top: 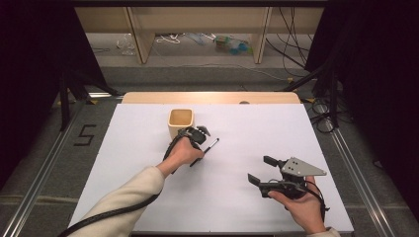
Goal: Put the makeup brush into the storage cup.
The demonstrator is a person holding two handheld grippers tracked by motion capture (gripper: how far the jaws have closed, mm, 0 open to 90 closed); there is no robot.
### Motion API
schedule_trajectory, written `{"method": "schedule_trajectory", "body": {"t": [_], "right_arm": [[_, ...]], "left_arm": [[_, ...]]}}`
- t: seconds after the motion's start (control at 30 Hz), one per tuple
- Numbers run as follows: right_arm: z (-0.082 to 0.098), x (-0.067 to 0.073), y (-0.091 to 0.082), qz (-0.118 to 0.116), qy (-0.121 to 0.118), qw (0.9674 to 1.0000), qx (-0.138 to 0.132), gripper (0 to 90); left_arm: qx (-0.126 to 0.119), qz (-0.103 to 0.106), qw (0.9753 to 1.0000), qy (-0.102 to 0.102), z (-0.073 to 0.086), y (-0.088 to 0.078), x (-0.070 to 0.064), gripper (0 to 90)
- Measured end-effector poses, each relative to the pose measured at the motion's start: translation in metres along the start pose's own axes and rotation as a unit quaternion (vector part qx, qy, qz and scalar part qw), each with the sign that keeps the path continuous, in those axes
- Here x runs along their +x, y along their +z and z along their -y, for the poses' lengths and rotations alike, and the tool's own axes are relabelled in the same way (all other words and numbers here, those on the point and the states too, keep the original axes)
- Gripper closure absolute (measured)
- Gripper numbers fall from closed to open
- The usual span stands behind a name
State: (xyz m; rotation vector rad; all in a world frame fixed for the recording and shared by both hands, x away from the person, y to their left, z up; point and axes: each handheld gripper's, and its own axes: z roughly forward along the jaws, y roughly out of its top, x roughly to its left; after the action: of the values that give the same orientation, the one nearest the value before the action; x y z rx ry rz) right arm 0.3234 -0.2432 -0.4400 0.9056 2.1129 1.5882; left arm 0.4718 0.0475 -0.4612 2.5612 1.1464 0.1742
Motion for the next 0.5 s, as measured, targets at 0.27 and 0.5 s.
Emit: {"method": "schedule_trajectory", "body": {"t": [0.27,0.5], "right_arm": [[-0.0001,-0.0016,0.0001,0.007,-0.012,0.9999,-0.005,16.5],[-0.0007,-0.0006,-0.0025,0.007,-0.004,0.9998,0.018,16.5]], "left_arm": [[-0.008,0.000,1.0000,0.001,0.0012,0.0003,-0.0011,84.2],[-0.012,0.003,0.9999,0.008,0.0031,-0.0007,0.0007,84.3]]}}
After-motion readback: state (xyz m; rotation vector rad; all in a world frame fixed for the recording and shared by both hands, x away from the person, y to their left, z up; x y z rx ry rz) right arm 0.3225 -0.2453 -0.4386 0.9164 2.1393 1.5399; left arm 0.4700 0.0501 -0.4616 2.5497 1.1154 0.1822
